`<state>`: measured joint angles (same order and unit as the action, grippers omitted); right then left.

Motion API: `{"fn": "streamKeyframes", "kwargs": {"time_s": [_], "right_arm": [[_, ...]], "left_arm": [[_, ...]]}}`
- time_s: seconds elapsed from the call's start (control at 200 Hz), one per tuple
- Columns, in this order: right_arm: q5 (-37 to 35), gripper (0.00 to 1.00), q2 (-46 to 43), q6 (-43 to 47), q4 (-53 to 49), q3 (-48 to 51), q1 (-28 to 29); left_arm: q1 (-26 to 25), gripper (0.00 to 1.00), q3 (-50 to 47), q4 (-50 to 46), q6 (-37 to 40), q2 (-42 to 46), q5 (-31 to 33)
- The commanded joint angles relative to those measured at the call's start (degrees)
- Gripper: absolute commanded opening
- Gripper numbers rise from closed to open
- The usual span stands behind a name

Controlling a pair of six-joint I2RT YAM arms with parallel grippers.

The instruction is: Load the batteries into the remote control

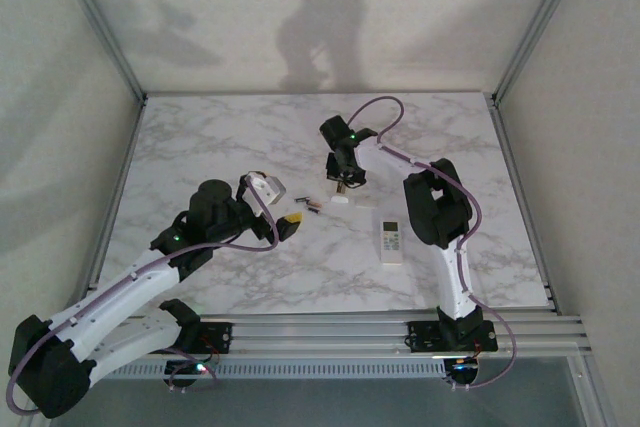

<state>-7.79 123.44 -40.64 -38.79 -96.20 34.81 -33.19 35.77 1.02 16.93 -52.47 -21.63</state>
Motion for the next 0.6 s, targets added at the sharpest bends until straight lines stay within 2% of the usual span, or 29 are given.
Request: {"fn": "streamKeyframes", "kwargs": {"time_s": [0.0,0.135,0.275,0.466,0.596], "right_arm": [[0.69,0.16,-0.66,-1.76,-2.63,-0.01,0.45],[0.4,0.18,-0.37,-2.38,-4.38,-0.97,0.44],[0.58,0.26,-0.29,-2.02,-5.76,-2.13,0.45],[0.77,0.28,-1.22,-0.69,-6.7,-3.47,0.36],[-1.76,0.28,-1.81,0.61,-8.29,-4.84,0.14]], "left_arm": [[0.22,0.99,0.88,-0.46,-0.06,-0.19,-0.02],[0.22,0.99,0.97,-0.58,-0.06,-0.17,0.09],[0.2,0.99,0.97,-0.68,-0.06,0.0,0.08],[0.17,0.99,1.06,-0.73,-0.06,-0.1,0.06],[0.14,0.99,1.12,-0.91,-0.01,-0.14,0.33]]}}
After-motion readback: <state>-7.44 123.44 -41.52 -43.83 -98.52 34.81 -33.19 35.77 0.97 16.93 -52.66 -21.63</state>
